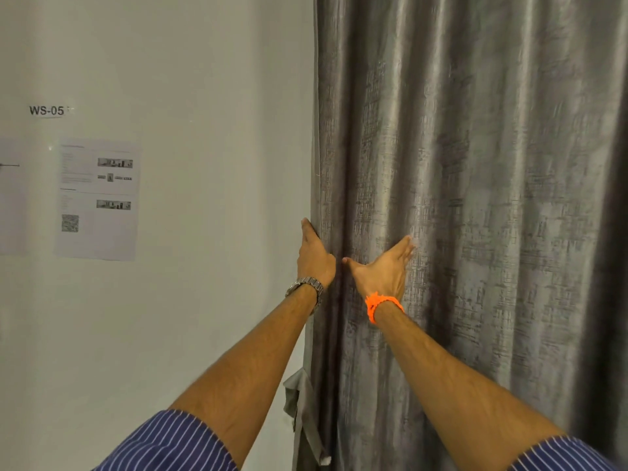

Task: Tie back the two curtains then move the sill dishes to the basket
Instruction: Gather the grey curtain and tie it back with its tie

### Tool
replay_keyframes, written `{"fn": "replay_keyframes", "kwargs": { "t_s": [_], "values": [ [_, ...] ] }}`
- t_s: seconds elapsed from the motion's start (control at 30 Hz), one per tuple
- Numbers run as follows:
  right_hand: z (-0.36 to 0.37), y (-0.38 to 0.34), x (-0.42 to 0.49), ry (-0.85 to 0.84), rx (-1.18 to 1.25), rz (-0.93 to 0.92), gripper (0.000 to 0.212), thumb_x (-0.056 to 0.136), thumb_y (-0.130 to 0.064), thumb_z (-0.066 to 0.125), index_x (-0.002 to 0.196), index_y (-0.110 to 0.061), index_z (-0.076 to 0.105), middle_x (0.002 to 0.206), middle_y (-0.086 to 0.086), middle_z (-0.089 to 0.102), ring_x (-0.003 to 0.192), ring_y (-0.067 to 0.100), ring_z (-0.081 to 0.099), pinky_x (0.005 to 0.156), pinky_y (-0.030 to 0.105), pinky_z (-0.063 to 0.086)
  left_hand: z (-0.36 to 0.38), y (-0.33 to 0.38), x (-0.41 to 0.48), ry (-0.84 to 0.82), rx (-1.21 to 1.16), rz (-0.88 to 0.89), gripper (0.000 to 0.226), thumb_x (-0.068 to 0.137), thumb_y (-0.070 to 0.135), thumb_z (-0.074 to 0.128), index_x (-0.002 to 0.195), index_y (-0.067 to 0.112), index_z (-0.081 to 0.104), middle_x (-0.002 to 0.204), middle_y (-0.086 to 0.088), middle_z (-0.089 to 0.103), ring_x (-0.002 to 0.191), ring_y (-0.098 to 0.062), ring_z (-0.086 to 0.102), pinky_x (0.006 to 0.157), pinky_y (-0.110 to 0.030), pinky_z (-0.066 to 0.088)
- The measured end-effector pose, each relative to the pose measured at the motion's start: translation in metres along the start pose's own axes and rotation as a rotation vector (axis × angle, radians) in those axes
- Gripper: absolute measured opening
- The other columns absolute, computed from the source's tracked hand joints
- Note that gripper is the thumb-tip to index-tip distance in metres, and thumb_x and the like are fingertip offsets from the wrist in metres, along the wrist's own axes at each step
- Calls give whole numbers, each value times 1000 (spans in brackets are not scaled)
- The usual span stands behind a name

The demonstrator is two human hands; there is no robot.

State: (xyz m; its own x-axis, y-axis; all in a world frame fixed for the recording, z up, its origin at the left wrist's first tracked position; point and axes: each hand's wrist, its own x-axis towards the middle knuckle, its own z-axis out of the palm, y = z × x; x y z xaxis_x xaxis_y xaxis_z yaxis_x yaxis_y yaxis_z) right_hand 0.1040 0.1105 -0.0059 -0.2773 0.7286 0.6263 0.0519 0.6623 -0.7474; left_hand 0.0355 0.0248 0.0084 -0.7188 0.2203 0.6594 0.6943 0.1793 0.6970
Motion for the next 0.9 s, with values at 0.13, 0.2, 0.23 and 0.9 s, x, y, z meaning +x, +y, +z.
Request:
{"fn": "replay_keyframes", "kwargs": {
  "t_s": [0.13,0.2,0.23,0.9],
  "values": [
    [2,-6,-4,26,34,-22,116,70,-34,81,152,-14,2,152,18,34,132,33,47,100,40,50,-1,3,0,-76,-2,4,84,89,-6,48,155,15,1,157,-13,27,134,-33,43,110,-42,39],
    [2,-11,-7,28,76,-3,101,77,-24,76,150,-16,7,125,22,59,99,32,67,82,39,58,-3,5,-1,-120,2,17,85,89,-6,47,155,16,-1,156,-14,30,131,-34,47,108,-45,42],
    [2,-13,-7,27,92,10,94,80,-19,73,150,-15,10,112,22,64,92,31,69,78,40,59,-3,6,-1,-148,-1,24,86,88,-6,46,155,17,-3,156,-15,29,131,-34,47,108,-46,42],
    [-38,-14,-16,-287,151,-199,15,86,-8,59,98,-12,66,80,-3,70,73,8,65,65,21,55,18,50,-16,-193,-172,-40,76,92,68,32,140,9,43,119,-12,65,105,-29,63,96,-44,50]
  ]
}}
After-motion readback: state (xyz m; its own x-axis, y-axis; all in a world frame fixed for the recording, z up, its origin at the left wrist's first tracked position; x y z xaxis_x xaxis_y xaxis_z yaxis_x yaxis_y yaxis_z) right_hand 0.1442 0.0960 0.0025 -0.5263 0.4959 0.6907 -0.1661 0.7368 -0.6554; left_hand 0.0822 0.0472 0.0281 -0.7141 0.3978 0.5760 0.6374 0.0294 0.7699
